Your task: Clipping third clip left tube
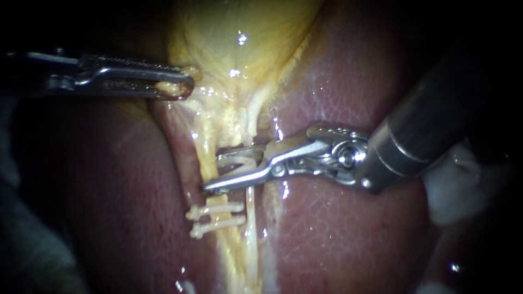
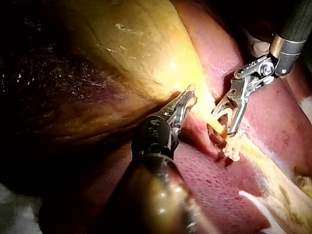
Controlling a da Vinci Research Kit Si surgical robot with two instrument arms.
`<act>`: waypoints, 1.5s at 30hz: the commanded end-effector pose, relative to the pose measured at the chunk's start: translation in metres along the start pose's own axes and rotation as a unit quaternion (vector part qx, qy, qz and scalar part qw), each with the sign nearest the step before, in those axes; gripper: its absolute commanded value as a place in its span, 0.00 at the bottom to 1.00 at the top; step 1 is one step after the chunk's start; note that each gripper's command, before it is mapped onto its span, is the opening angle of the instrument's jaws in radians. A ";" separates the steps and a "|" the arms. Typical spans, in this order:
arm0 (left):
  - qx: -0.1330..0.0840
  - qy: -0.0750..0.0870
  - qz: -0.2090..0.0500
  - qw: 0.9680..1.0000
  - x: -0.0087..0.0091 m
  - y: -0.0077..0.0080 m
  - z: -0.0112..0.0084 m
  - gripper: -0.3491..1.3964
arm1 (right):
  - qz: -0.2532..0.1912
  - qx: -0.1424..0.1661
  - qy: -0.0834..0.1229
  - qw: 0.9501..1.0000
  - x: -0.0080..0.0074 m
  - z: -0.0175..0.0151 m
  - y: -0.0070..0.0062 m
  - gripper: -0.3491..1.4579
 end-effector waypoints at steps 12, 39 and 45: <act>0.000 0.000 0.000 1.000 0.0000 0.0000 0.0000 0.00 | 0.017 0.054 0.012 0.998 0.0006 0.0021 -0.0010 0.47; 0.000 0.000 0.000 1.000 0.0000 0.0000 0.0000 0.00 | 0.032 0.078 0.034 0.996 0.0045 0.0011 -0.0051 0.35; 0.001 0.000 0.000 1.000 0.0000 -0.0001 0.0000 0.00 | 0.032 0.080 0.033 0.996 0.0043 0.0005 -0.0054 0.20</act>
